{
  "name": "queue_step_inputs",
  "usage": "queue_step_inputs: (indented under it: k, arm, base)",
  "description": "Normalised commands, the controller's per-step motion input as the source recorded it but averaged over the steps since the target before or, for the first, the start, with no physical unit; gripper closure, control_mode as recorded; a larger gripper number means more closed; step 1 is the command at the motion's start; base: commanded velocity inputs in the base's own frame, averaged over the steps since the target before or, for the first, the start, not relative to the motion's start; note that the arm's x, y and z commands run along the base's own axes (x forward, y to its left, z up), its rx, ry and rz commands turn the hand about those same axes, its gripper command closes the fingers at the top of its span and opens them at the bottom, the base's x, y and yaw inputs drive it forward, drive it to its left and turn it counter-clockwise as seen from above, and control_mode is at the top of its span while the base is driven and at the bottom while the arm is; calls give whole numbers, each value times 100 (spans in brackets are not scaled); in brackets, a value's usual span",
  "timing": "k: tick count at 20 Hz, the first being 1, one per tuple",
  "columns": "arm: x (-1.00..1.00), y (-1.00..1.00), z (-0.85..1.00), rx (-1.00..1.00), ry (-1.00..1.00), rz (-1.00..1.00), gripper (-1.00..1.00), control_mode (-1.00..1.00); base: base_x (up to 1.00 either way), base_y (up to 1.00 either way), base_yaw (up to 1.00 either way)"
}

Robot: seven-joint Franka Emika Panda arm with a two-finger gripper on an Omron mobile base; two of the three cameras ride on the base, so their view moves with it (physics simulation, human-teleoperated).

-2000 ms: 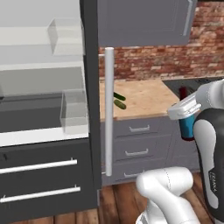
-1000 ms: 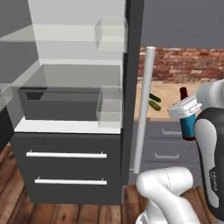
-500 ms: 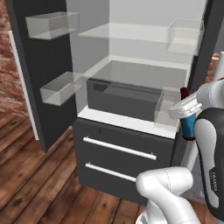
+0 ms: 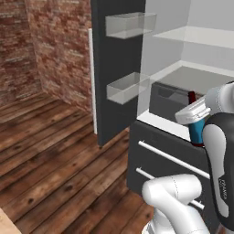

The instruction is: Place the beer on the top shelf of the fridge to keep it out of children's reach, and place the cucumbers on lower shelves for easy access.

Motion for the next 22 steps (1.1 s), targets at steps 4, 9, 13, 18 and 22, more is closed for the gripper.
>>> queue_step_inputs:
  k: [4,9,13,18,22]
  arm:
    - [0,0,0,0,0,0,100,100]
    - [0,0,0,0,0,0,100,100]
    - [0,0,0,0,0,0,100,100]
    - [0,0,0,0,0,0,100,100]
    - [0,0,0,0,0,0,100,100]
  base:
    - [19,86,22]
    - [8,52,-26]
    - [25,74,-45]
    - [45,97,-33]
    - [67,100,-13]
